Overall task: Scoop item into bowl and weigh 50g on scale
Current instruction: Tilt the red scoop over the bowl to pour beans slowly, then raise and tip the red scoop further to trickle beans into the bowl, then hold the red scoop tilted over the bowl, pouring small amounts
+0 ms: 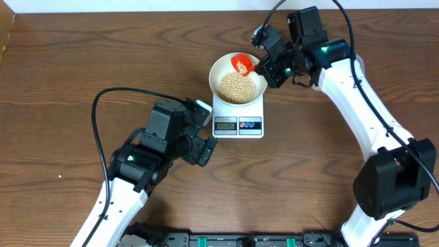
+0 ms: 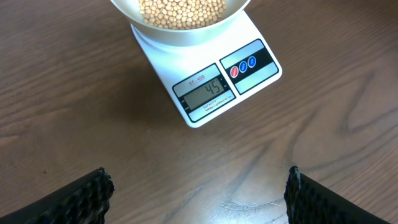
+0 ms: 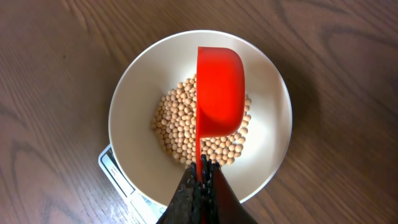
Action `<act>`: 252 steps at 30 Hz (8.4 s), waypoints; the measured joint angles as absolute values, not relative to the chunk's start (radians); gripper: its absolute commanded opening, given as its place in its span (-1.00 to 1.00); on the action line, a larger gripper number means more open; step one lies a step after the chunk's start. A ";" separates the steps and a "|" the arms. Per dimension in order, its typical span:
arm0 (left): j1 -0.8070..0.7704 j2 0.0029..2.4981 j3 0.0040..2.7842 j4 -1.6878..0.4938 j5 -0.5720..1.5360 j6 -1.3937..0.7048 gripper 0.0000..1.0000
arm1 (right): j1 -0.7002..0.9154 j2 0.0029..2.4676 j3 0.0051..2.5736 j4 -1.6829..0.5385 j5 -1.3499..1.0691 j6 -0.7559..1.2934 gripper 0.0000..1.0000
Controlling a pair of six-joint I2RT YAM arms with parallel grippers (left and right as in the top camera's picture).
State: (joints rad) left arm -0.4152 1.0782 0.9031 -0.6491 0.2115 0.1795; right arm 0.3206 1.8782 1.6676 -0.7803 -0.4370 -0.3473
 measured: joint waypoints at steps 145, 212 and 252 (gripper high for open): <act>-0.415 1.078 0.903 -0.649 0.212 0.179 0.81 | 0.321 1.878 1.668 -0.742 -0.475 -0.367 -0.98; -0.415 1.078 0.903 -0.649 0.212 0.179 0.82 | 0.345 1.878 1.668 -0.743 -0.411 -0.359 -0.98; -0.415 1.078 0.903 -0.649 0.212 0.179 0.81 | 0.345 1.878 1.668 -0.748 -0.389 -0.377 -0.98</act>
